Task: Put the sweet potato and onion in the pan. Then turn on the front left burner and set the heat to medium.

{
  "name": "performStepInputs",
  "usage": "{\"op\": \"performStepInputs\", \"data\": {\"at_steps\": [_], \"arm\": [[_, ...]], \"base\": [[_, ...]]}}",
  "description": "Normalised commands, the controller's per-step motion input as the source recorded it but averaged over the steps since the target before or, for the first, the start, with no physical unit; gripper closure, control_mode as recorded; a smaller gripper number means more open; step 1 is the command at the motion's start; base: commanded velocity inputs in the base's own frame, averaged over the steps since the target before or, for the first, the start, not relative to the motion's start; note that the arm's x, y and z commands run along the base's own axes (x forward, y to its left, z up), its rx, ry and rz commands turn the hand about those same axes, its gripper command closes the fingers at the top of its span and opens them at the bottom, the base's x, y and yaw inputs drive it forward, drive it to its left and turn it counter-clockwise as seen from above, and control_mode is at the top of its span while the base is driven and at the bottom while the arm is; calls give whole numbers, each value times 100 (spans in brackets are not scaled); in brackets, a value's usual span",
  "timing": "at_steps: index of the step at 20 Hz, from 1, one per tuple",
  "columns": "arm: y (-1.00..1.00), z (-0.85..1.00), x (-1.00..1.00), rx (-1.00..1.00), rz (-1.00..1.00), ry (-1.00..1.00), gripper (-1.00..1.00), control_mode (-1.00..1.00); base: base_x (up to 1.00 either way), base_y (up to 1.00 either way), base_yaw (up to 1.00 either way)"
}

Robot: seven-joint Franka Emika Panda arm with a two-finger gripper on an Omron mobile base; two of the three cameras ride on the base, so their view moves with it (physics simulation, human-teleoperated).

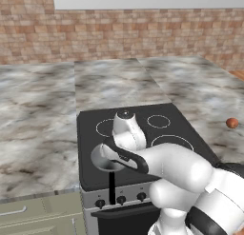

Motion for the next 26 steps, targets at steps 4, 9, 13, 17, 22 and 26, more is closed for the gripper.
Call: {"op": "performStepInputs", "data": {"at_steps": [4,9,13,17,22,26], "arm": [[0,-4,35,0,11,0,100,-100],[-1,0,30,-1,9,6,100,-100],[0,0,21,-1,5,8,100,-100],[0,-13,0,0,2,6,100,-100],[0,-30,0,0,0,6,100,-100],[0,-28,0,0,0,5,100,-100]], "base": [[0,0,0],[0,0,0],[0,0,0],[0,0,0],[0,0,0],[0,0,0]]}}
